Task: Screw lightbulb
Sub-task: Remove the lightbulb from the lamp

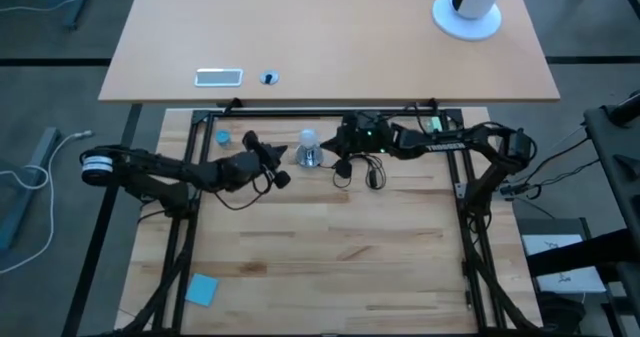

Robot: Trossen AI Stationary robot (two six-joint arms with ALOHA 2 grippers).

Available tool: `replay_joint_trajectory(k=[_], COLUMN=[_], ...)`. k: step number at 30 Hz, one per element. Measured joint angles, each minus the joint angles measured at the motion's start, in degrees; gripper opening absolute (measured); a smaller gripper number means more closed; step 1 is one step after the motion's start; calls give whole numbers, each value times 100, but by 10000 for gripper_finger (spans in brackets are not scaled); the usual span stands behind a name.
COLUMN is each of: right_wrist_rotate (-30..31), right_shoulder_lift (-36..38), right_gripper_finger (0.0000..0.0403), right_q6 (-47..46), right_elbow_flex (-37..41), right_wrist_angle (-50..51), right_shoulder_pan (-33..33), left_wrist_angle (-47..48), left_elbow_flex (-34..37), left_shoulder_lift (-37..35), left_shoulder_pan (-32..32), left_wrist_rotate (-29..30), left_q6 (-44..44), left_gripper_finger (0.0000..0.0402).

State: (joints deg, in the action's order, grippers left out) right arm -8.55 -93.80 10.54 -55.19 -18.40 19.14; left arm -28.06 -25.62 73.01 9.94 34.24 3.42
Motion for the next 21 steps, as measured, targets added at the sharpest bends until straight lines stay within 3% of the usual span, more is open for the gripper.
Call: replay_joint_trajectory(k=[6,11,21], right_wrist_rotate=[1159,1161,970], right_shoulder_lift=[-16,-392,-1232], right_gripper_finger=[2,2,2], right_q6=[-71,-296,-451], right_elbow_flex=[209,200,-275], right_wrist_angle=[-230,-374,-490], right_shoulder_pan=[68,228,380], left_wrist_angle=[-8,-51,126], left_elbow_flex=[-247,-705,-888], left_shoulder_lift=[197,616,1049], left_shoulder_pan=[646,1053,1150], left_wrist_rotate=[-412,-1071,-951], left_q6=[249,787,817], left_gripper_finger=[0,0,0])
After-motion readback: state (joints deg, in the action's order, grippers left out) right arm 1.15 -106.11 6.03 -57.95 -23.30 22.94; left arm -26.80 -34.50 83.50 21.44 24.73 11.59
